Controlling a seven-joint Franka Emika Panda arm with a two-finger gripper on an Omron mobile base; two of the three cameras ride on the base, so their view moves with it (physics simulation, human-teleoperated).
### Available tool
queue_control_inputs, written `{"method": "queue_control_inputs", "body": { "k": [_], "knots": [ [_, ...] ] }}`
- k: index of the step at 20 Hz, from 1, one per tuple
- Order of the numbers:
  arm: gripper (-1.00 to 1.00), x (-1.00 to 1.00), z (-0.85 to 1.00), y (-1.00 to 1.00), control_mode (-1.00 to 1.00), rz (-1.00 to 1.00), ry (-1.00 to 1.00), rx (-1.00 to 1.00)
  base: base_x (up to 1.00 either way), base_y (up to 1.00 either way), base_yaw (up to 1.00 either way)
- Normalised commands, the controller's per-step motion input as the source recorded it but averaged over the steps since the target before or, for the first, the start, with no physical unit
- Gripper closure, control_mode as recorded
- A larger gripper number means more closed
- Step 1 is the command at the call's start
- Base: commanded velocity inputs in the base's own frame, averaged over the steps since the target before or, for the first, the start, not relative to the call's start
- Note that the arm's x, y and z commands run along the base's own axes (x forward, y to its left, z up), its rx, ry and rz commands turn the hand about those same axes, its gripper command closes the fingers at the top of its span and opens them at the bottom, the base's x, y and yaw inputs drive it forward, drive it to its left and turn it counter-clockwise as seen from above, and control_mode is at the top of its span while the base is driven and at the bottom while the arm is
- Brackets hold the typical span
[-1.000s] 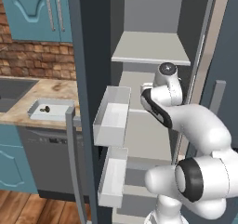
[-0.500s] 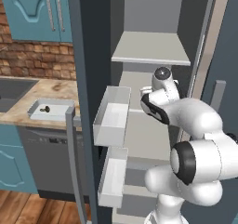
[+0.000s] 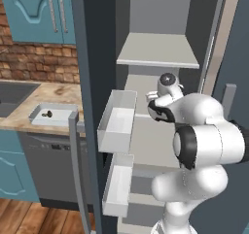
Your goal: Take the bell pepper and mushroom out of the freezer and place them in the tupperware container on the counter. Then put the tupperware containing the vegetables back in the freezer.
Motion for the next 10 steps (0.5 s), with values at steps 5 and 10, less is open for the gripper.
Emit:
{"method": "queue_control_inputs", "body": {
  "k": [5,10],
  "knots": [
    [-1.00,0.44,-0.19,0.00,-1.00,0.00,0.00,0.00,0.00,0.00,0.00],
    [-1.00,0.26,-0.18,-0.05,-1.00,0.00,0.00,0.00,0.00,0.00,0.00]
  ]
}}
